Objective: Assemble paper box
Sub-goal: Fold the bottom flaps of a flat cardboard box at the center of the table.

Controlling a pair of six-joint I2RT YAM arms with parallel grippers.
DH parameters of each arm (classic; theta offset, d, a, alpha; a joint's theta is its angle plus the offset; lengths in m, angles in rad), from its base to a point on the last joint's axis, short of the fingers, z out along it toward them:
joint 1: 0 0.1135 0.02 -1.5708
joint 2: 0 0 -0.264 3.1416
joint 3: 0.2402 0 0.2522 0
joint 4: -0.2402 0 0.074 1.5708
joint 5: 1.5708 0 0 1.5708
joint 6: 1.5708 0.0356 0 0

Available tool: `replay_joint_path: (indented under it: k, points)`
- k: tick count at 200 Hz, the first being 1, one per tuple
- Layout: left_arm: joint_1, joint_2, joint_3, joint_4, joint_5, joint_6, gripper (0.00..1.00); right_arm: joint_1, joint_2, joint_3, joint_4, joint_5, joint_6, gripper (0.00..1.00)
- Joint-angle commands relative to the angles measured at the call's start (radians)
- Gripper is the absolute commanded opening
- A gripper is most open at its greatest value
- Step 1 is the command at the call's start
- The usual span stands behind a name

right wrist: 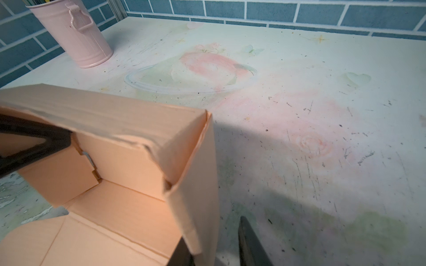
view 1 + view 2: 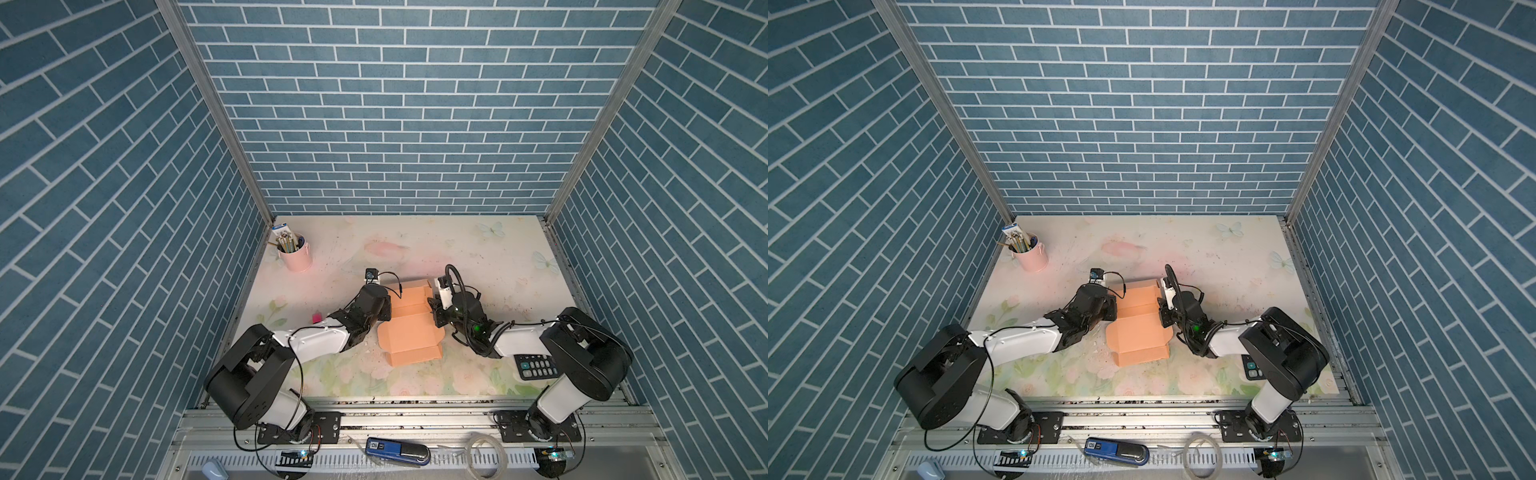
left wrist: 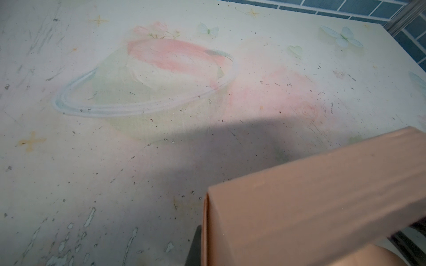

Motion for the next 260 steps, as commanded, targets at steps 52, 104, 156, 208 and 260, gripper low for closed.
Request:
replay_joint_path:
  k: [52, 104, 156, 208, 260]
  points:
    - [0.006, 0.000, 0.029, 0.004, -0.011, -0.001, 0.00, -0.001, 0.067, 0.034, 0.026, 0.046, -0.013, 0.31]
    - [0.006, -0.006, 0.026, -0.001, -0.008, -0.002, 0.00, 0.001, 0.095, 0.061, 0.047, 0.074, -0.017, 0.12]
    - [0.005, -0.008, 0.031, -0.019, -0.007, -0.013, 0.00, 0.010, 0.125, 0.093, 0.023, 0.202, 0.002, 0.00]
    - [0.003, -0.018, 0.033, -0.036, -0.006, -0.027, 0.00, 0.071, 0.147, 0.156, -0.116, 0.461, 0.043, 0.00]
    - [0.002, -0.021, 0.034, -0.044, -0.006, -0.029, 0.00, 0.143, 0.203, 0.258, -0.306, 0.720, 0.145, 0.00]
